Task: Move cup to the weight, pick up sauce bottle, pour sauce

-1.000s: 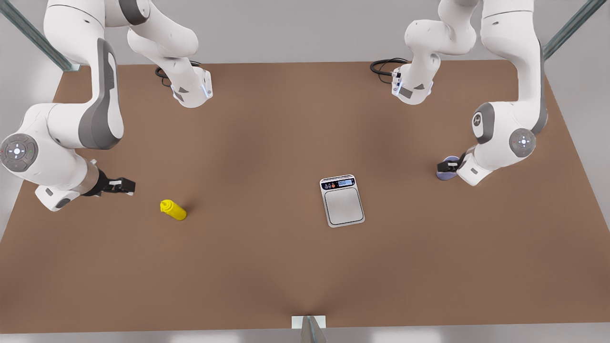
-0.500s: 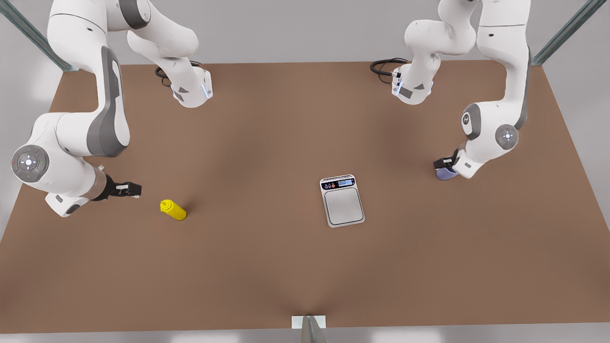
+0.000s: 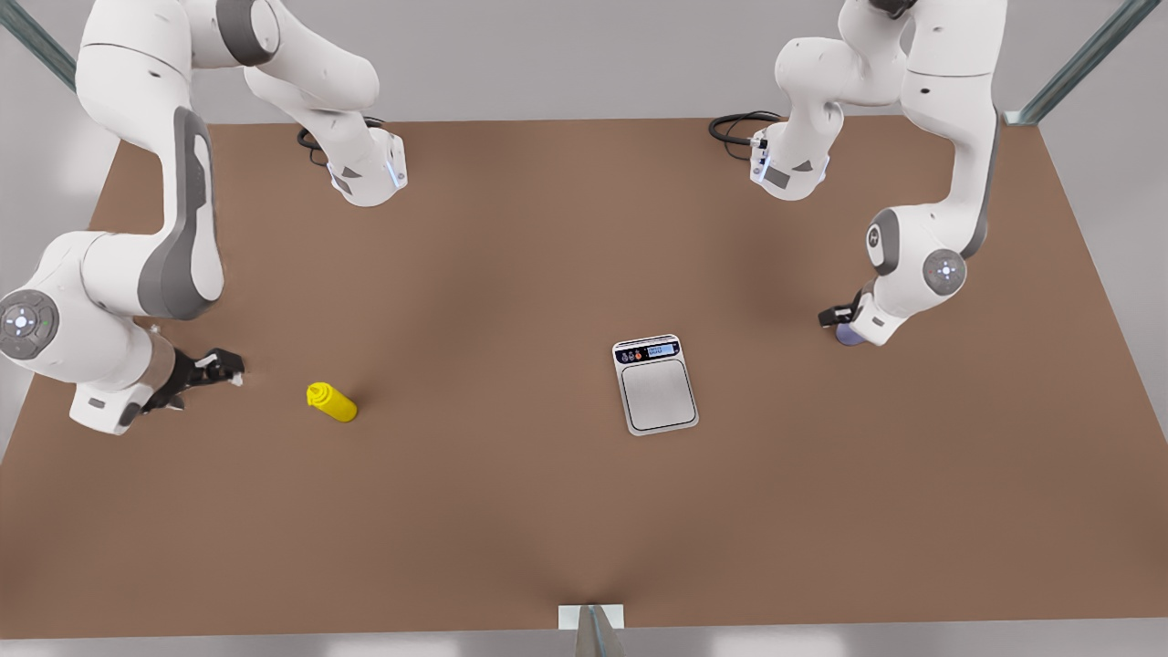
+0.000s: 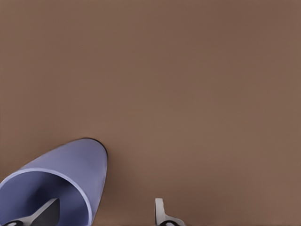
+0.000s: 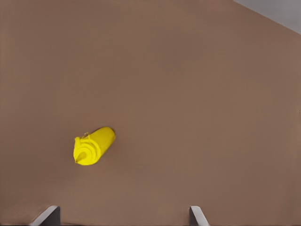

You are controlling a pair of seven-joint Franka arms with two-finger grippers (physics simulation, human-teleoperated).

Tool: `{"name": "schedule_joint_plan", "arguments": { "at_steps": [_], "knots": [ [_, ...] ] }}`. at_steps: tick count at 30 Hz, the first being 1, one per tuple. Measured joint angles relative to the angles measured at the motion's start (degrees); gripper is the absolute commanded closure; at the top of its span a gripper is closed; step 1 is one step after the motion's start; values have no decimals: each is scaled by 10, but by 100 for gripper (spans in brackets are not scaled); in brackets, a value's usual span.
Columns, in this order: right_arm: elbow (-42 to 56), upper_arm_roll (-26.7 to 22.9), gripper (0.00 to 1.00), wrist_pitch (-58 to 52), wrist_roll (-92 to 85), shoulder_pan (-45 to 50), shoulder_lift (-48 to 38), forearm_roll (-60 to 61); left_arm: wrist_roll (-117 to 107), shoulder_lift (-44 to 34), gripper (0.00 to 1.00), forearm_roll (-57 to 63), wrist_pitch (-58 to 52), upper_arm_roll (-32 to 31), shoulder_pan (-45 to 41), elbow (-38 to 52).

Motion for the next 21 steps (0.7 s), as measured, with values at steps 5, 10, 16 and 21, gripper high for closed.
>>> {"name": "schedule_joint_plan", "arguments": {
  "at_steps": [5, 10, 16, 21],
  "knots": [
    [-47, 2, 0, 126, -399, -82, 47, 141, 0, 8, 41, 0, 7, 0, -5, -2],
    [-144, 1, 0, 171, -673, -137, 61, 380, 0, 17, 54, 0, 26, 0, -4, -14],
    [-139, 1, 0, 15, -817, -163, 161, 524, 1, 22, 67, 0, 41, 1, -5, -13],
    [-138, 1, 0, -6, -893, -162, 183, 524, 2, 22, 69, 10, 41, 2, -4, -13]
  ]
}}
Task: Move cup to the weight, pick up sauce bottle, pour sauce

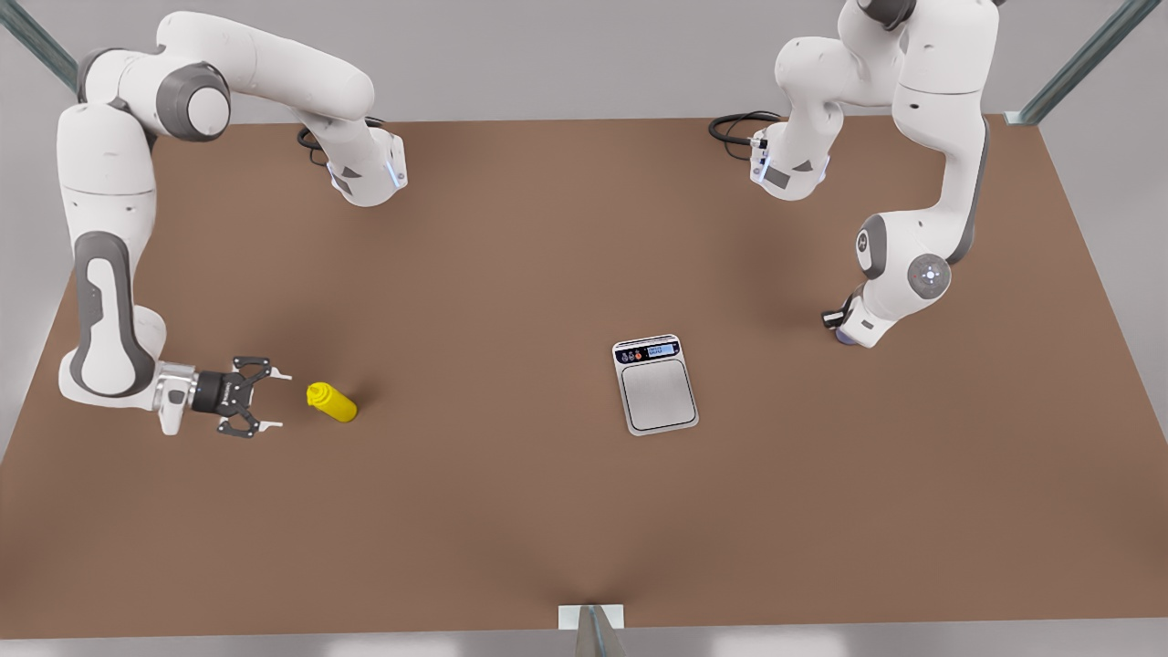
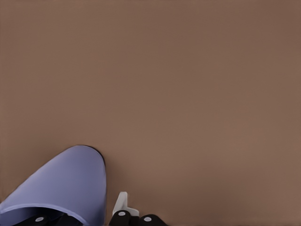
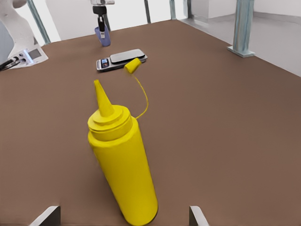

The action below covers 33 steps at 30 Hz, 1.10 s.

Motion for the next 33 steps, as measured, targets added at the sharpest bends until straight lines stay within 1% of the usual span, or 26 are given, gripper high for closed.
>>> {"name": "schedule_joint_plan", "arguments": {
  "at_steps": [2, 4, 10, 18, 19, 28, 32, 33],
  "knots": [
    [0, 3, 0, -8, 0, 7, 10, 2, 0, 0, 71, 5, 0, 1, 0, 0],
    [3, 10, 0, -10, 0, 8, 23, 6, 7, -1, 78, 9, 0, 8, 1, 1],
    [23, 13, 0, -2, -28, 27, 65, 28, 7, -1, 79, 27, 0, 9, -1, 2],
    [22, 20, 0, -10, -53, 33, 74, 27, 4, -7, 79, 82, -4, 9, -1, 5],
    [22, 22, 0, -10, -54, 33, 77, 28, 5, -7, 77, 84, -4, 9, 1, 5],
    [23, 30, 0, -7, -82, 33, 86, 28, 5, -15, 79, 87, -6, 8, -1, 22],
    [23, 30, 0, -4, -86, 33, 89, 27, -1, -19, 79, 84, -6, -6, 2, 28],
    [23, 30, 10, -4, -86, 33, 89, 27, -12, -19, 79, 83, -7, -15, 0, 33]
  ]
}}
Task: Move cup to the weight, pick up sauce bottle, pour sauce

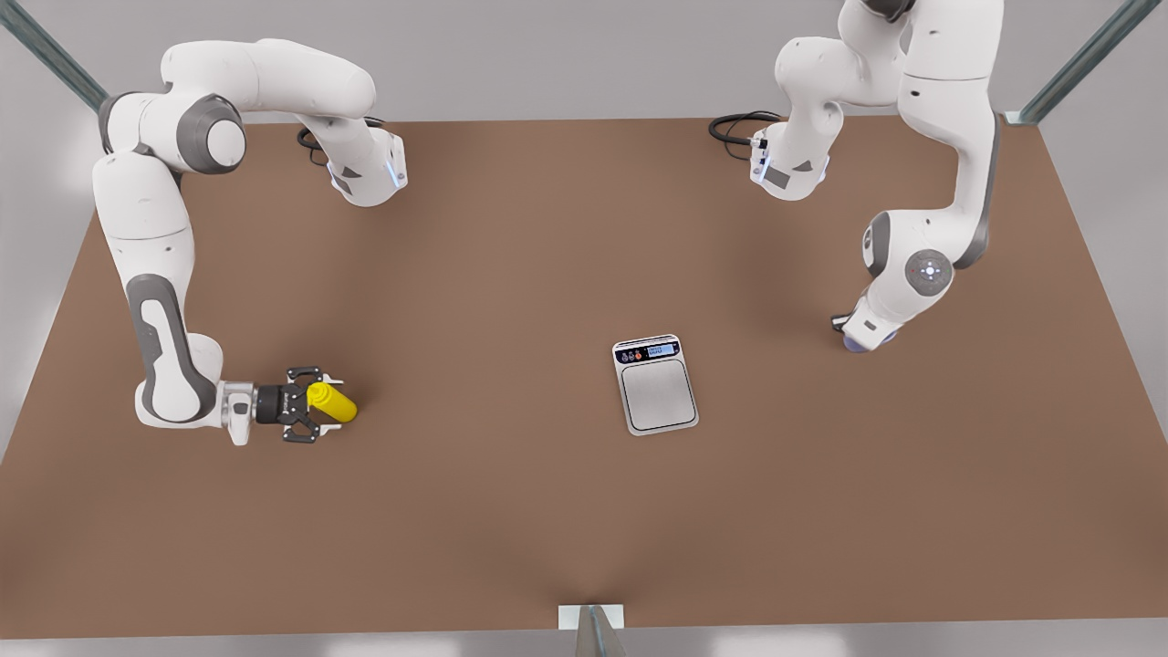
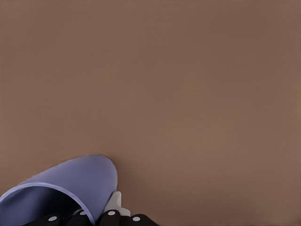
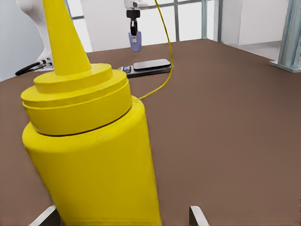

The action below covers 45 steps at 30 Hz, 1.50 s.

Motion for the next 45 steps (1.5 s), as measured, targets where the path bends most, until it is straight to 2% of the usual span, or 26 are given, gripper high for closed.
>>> {"name": "schedule_joint_plan", "arguments": {
  "at_steps": [1, 3, 5, 6, 8, 11, 18, 23, 27, 31, 32, 33, 35, 37, 38, 40, 41, 43, 45],
  "knots": [
    [0, 0, 21, 1, 1, 6, 1, 1, -27, 1, 79, -2, 0, -19, 0, 2],
    [0, 0, 21, 1, 1, 6, 1, 1, -82, 7, 79, -5, -6, -57, -4, 18],
    [0, 0, 22, 1, 1, 7, 3, 1, -105, 12, 79, -9, -6, -61, -23, 28],
    [1, 0, 32, 1, 1, 6, 4, 1, -107, 19, 79, -17, -9, -63, -36, 39],
    [1, 0, 40, 1, 1, 6, 4, 1, -155, 27, 79, -39, -14, -63, -74, 65],
    [1, 0, 41, 0, 2, 5, 4, 1, -245, 76, 79, -60, -45, -69, -120, 139],
    [7, 0, 44, -5, 3, 2, 9, 1, -452, 154, 79, -86, -68, -174, -125, 270],
    [24, 0, 44, -29, 32, -1, 5, 1, -552, 212, 79, -98, -70, -181, -174, 364],
    [57, -1, 44, -9, 173, 21, -41, -6, -597, 263, 79, -103, -93, -181, -180, 446],
    [106, -6, 44, 53, 318, 105, -96, -98, -601, 280, 78, -103, -93, -180, -189, 456],
    [106, -6, 44, 67, 355, 119, -103, -123, -602, 283, 74, -103, -93, -180, -189, 460],
    [106, -5, 44, 85, 374, 130, -106, -138, -603, 284, 55, -104, -93, -180, -189, 460],
    [105, -5, 44, 99, 407, 156, -122, -164, -606, 286, 36, -113, -92, -180, -189, 460],
    [99, 0, 44, 112, 470, 171, -141, -215, -606, 289, 34, -119, -92, -180, -189, 465],
    [97, 2, 44, 116, 504, 188, -154, -240, -607, 291, 23, -121, -92, -179, -189, 467],
    [62, 2, 44, 161, 607, 223, -201, -308, -608, 290, 22, -124, -100, -179, -190, 469],
    [57, 2, 44, 167, 651, 242, -212, -334, -608, 290, 15, -125, -112, -178, -190, 476],
    [38, 2, 44, 170, 703, 269, -236, -358, -608, 286, 14, -126, -122, -177, -189, 477],
    [30, 2, 44, 199, 808, 314, -243, -438, -608, 279, 14, -127, -160, -175, -189, 495]
  ]
}}
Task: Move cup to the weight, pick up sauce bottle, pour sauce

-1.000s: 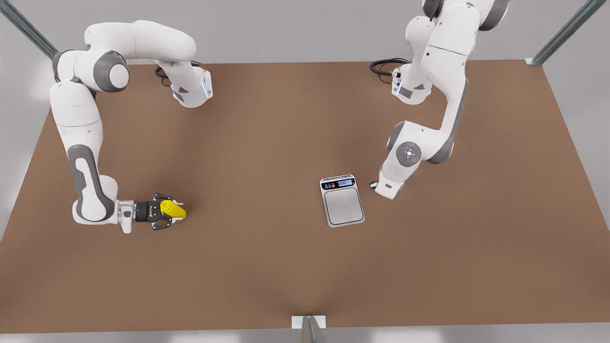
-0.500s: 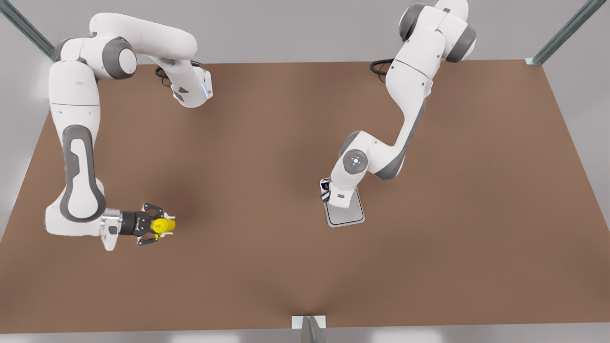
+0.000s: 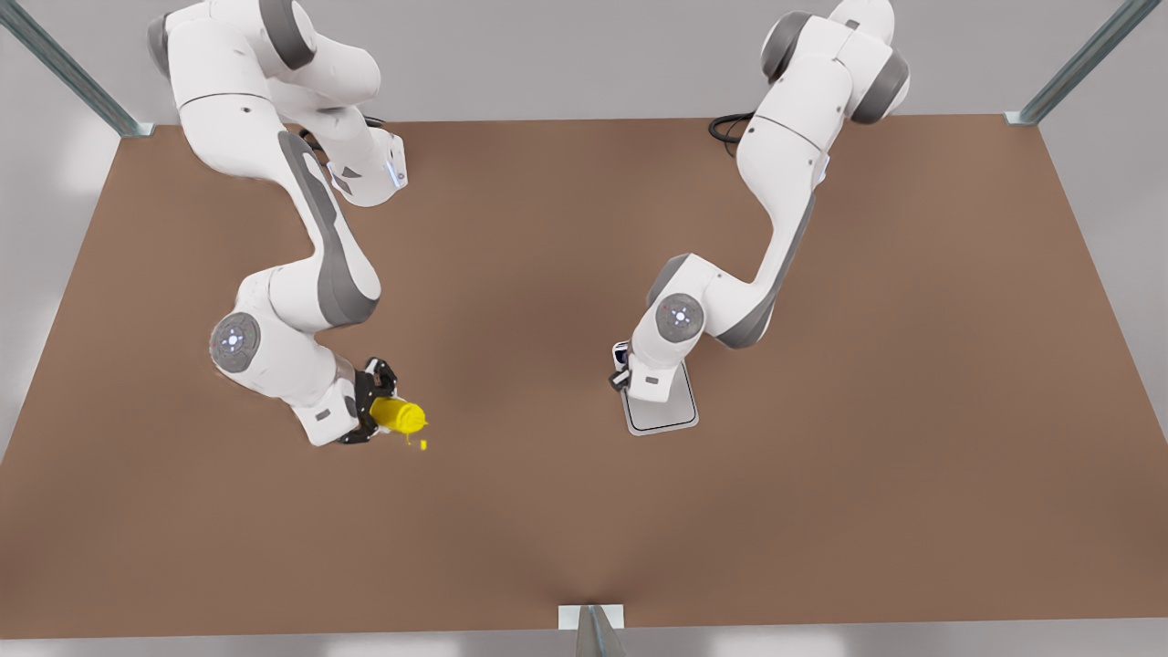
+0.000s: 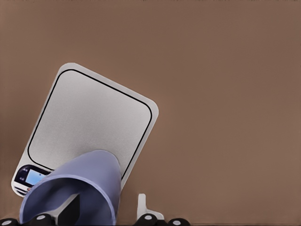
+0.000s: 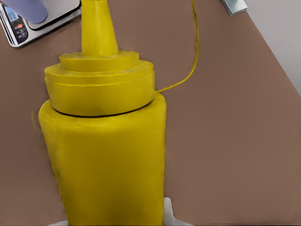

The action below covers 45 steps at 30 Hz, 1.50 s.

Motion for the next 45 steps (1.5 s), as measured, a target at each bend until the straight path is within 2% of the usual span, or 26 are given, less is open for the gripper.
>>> {"name": "schedule_joint_plan", "arguments": {
  "at_steps": [3, 4, 5, 6, 7, 9, 10, 11, 12, 13, 14, 15, 18, 21, 25, 29, 32, 39, 41, 45],
  "knots": [
    [-2, 1, 44, 8, 90, 30, -6, -101, -1, -28, 11, -1, -79, 2, 1, 36],
    [-3, 5, 44, 9, 113, 30, -7, -128, 4, -40, 10, -2, -134, 19, 4, 74],
    [-15, 9, 44, 18, 143, 46, -16, -168, 27, -61, 4, -3, -161, 45, 6, 81],
    [-32, 10, 44, 32, 182, 67, -25, -211, 52, -79, 0, -5, -190, 87, 9, 78],
    [-33, 10, 44, 33, 231, 96, -26, -247, 100, -90, 0, -13, -218, 157, 10, 76],
    [-29, 9, 44, 26, 327, 164, -16, -299, 249, -101, 0, -51, -284, 359, 12, 75],
    [-17, 9, 44, 23, 355, 184, -7, -318, 325, -112, 0, -68, -279, 414, 32, 58],
    [-1, 9, 44, 7, 393, 211, 6, -344, 431, -156, 0, -79, -279, 341, 175, 36],
    [9, 9, 44, -4, 403, 230, 13, -365, 521, -181, 0, -80, -291, 244, 297, 37],
    [22, 9, 44, -22, 403, 249, 23, -382, 593, -205, 0, -60, -293, 127, 353, 44],
    [46, 9, 44, -53, 402, 274, 37, -403, 617, -223, 0, -30, -318, 48, 352, 50],
    [67, 9, 44, -84, 402, 299, 48, -416, 643, -240, 0, -6, -382, 24, 351, 64],
    [132, 9, 44, -189, 402, 366, 94, -480, 642, -265, 0, 35, -377, 21, 357, 77],
    [149, 8, 44, -205, 434, 369, 116, -532, 639, -262, 0, 56, -428, 26, 357, 129],
    [161, 5, 44, -218, 518, 404, 144, -637, 640, -263, 0, 72, -442, 28, 356, 140],
    [161, 7, 44, -217, 491, 424, 169, -776, 641, -259, 0, 87, -441, 26, 359, 151],
    [160, 7, 44, -218, 453, 435, 181, -816, 644, -261, 0, 95, -443, 22, 360, 188],
    [161, 7, 44, -259, 419, 460, 226, -900, 621, -224, 0, 99, -456, 14, 349, 166],
    [170, 6, 44, -260, 420, 462, 241, -910, 617, -237, 0, 99, -405, 21, 343, 111],
    [190, 6, 44, -265, 419, 469, 261, -918, 617, -231, 0, 99, -387, 33, 340, 104]
  ]
}}
